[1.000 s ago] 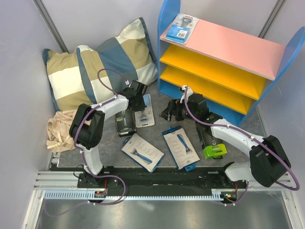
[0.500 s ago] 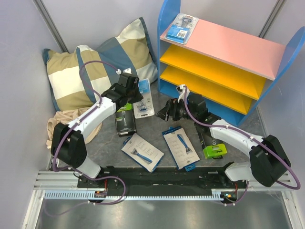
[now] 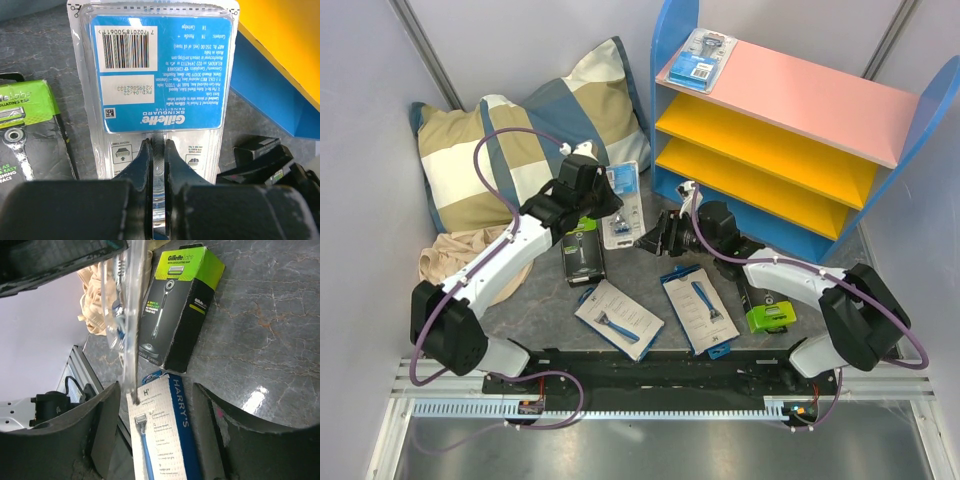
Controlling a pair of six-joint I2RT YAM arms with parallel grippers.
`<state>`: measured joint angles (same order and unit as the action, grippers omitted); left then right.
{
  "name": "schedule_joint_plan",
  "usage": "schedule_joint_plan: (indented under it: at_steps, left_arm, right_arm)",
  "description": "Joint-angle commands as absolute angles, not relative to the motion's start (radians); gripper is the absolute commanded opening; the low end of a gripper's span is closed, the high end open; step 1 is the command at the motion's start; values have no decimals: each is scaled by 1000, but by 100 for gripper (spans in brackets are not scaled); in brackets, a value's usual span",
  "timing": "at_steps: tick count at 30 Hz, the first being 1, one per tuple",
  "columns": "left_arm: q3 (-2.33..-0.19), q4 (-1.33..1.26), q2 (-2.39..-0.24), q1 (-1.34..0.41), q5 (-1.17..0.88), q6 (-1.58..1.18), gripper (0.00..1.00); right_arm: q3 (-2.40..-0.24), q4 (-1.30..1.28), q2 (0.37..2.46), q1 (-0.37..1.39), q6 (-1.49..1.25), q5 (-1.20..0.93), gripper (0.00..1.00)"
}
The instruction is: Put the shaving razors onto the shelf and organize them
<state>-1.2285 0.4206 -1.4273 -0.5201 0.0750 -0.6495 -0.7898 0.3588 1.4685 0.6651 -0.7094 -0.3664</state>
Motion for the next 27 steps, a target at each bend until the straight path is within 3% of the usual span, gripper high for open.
schedule_joint_plan:
  at_steps: [1, 10, 19, 20, 27]
  left_arm:
    - [-1221, 399, -1378, -532, 58, -647, 2]
    - [-1232, 397, -1379, -543, 41, -649, 2]
    - [-1226, 391, -1368, -545, 57, -652, 3]
    - [-1224, 391, -1367, -545, 57, -652, 5]
    - [-1223, 393, -1326, -545, 86, -609, 39]
  right_arm:
    - [-836, 466, 1488, 672, -744, -377, 65]
    - [-831, 551, 1517, 681, -791, -403, 57]
    - [-819, 574, 1514, 683, -799, -419, 24]
    - [-819, 568, 1511, 683, -798, -414, 17]
    - [-801, 566, 1479, 681, -792, -402, 7]
